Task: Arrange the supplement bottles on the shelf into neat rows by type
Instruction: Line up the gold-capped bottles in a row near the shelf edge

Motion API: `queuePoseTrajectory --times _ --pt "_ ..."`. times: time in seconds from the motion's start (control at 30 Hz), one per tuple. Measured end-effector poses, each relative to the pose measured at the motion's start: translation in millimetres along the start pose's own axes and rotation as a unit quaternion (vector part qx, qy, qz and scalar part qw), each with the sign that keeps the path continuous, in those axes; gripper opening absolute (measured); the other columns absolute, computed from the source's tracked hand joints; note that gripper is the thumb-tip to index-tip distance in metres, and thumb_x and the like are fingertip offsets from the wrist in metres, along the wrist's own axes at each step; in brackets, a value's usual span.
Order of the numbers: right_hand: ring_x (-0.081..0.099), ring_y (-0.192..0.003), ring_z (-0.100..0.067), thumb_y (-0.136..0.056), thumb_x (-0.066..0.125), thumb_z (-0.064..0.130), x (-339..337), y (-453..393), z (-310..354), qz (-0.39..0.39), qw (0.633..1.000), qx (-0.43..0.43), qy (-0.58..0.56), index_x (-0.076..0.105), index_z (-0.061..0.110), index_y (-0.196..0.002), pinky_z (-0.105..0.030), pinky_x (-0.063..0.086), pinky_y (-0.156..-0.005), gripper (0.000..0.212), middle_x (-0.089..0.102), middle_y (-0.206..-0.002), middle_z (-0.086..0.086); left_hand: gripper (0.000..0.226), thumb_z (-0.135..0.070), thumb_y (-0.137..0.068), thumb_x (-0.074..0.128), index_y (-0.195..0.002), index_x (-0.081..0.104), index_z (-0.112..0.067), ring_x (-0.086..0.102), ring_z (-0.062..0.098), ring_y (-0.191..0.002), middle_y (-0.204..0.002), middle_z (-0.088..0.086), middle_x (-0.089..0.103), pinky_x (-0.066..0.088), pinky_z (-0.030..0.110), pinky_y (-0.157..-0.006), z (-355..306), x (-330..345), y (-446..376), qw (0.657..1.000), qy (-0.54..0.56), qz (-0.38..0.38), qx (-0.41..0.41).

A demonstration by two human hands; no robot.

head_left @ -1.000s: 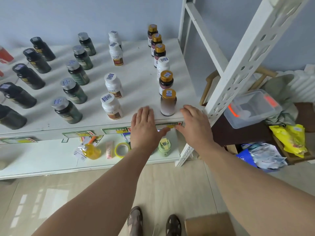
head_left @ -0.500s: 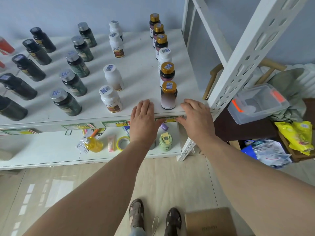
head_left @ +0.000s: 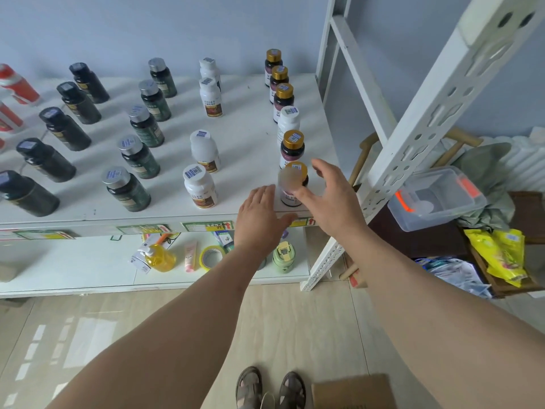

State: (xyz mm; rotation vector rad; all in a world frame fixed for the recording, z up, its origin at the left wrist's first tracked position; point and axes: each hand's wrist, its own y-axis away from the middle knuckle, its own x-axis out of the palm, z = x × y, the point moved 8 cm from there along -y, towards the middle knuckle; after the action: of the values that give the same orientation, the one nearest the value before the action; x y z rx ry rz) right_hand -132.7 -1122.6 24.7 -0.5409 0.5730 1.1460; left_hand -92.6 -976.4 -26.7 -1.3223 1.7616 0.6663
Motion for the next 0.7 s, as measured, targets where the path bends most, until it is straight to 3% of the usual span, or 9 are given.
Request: queuePoseTrajectory --times 0.1,0.17,0.23,0.33,0.43,0.7 --pt "0.048 -0.125 -0.010 -0.085 0.069 0.046 6 -13 14 0.063 0.998 0.008 -0.005 0.044 0.027 -0.142 -0.022 0.036 -0.097 0.065 0.052 -0.139 0.007 0.073 -0.049 -0.082 0.066 -0.143 0.039 -0.020 0.047 0.021 -0.128 -0.138 0.000 0.050 0.040 0.039 -0.104 -2 -1 -9 0.996 0.070 0.025 -0.050" --pt "0.054 -0.114 -0.013 -0.088 0.068 0.039 9 -18 14 0.091 0.996 0.022 0.003 0.047 0.028 -0.139 -0.022 0.039 -0.091 0.056 0.060 -0.128 0.006 0.058 -0.048 -0.080 0.066 -0.131 0.049 -0.025 0.055 0.022 -0.114 -0.123 0.000 0.058 0.047 0.036 -0.089 -5 0 -15 0.995 0.074 0.047 -0.056" --pt "0.057 -0.109 -0.014 -0.089 0.067 0.037 5 -21 15 0.089 0.996 0.032 0.000 0.051 0.027 -0.135 -0.023 0.040 -0.087 0.050 0.063 -0.121 0.005 0.041 -0.045 -0.081 0.066 -0.116 0.055 -0.028 0.061 0.020 -0.092 -0.107 -0.002 0.063 0.045 0.029 -0.070 -9 -4 -17 0.993 0.081 0.074 -0.050" --pt "0.057 -0.106 -0.012 -0.087 0.068 0.039 -4 -21 24 0.081 0.995 0.044 -0.026 0.054 0.024 -0.132 -0.023 0.042 -0.089 0.049 0.063 -0.117 0.006 0.036 -0.037 -0.085 0.067 -0.118 0.059 -0.027 0.060 0.010 -0.070 -0.104 -0.007 0.067 0.043 0.011 -0.045 -9 -14 -10 0.974 0.184 0.116 -0.066" --pt "0.060 -0.104 -0.012 -0.084 0.071 0.042 -14 -22 33 0.075 0.995 0.058 -0.037 0.058 0.022 -0.126 -0.027 0.047 -0.091 0.049 0.065 -0.115 0.006 0.038 -0.036 -0.086 0.068 -0.123 0.062 -0.026 0.065 0.008 -0.078 -0.112 -0.012 0.067 0.043 0.003 -0.047 -17 -24 0 0.953 0.262 0.145 -0.049" --pt "0.062 -0.099 -0.012 -0.082 0.073 0.044 -28 -19 49 0.073 0.995 0.056 -0.038 0.063 0.020 -0.118 -0.028 0.050 -0.086 0.045 0.066 -0.109 0.004 0.031 -0.036 -0.085 0.071 -0.114 0.067 -0.025 0.066 0.010 -0.090 -0.104 -0.006 0.071 0.049 0.008 -0.050 -30 -42 11 0.920 0.334 0.202 -0.043"
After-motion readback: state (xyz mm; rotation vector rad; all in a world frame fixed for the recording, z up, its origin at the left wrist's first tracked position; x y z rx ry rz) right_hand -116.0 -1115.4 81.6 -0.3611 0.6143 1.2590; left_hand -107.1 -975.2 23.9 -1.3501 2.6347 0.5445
